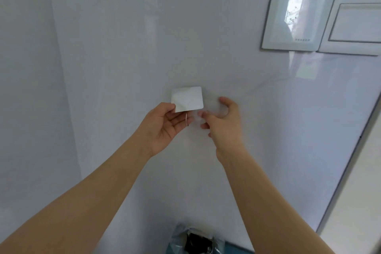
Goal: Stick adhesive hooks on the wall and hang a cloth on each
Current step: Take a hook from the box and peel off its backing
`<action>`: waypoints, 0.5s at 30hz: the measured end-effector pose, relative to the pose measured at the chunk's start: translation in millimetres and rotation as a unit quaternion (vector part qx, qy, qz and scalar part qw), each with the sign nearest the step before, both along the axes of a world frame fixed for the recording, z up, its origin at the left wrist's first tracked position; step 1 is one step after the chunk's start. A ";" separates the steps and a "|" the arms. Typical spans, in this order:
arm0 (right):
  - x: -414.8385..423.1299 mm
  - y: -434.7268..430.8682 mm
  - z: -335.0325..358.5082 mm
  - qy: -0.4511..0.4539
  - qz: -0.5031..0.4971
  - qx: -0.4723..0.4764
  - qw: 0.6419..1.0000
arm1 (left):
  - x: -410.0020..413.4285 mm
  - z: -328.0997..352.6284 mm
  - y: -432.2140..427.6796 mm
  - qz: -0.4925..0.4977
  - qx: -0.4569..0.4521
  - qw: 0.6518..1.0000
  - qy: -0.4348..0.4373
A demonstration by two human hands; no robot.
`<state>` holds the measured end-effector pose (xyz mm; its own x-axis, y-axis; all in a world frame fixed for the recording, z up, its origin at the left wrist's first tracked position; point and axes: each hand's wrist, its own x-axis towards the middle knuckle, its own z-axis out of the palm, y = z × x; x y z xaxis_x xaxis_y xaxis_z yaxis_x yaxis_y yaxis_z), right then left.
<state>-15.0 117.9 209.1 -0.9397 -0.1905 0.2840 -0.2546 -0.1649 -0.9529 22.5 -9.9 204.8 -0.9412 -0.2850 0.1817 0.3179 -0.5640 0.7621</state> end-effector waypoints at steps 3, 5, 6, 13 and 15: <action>5.0 14.3 -10.3 -0.033 -0.024 0.025 0.999 | 1.5 -11.4 8.9 0.002 -0.005 1.000 -0.014; 7.1 27.0 -20.4 -0.054 -0.023 0.035 0.998 | 1.9 -23.0 17.3 0.000 -0.008 0.999 -0.031; 7.5 33.2 -25.8 -0.070 -0.024 0.037 0.997 | 1.1 -29.8 21.5 -0.003 -0.011 0.999 -0.044; 3.8 81.2 -87.1 -0.202 -0.079 0.066 0.974 | -3.4 -88.8 60.6 -0.043 -0.048 0.985 -0.161; 2.8 96.9 -113.0 -0.238 -0.097 0.086 0.963 | -1.7 -104.2 71.6 -0.054 -0.063 0.979 -0.186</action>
<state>-12.2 214.8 96.1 -0.9783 -0.0039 -0.2074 0.2073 0.0121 -0.9782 20.8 61.7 100.6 -0.9722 -0.1776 -0.1526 -0.0515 -0.4739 0.8791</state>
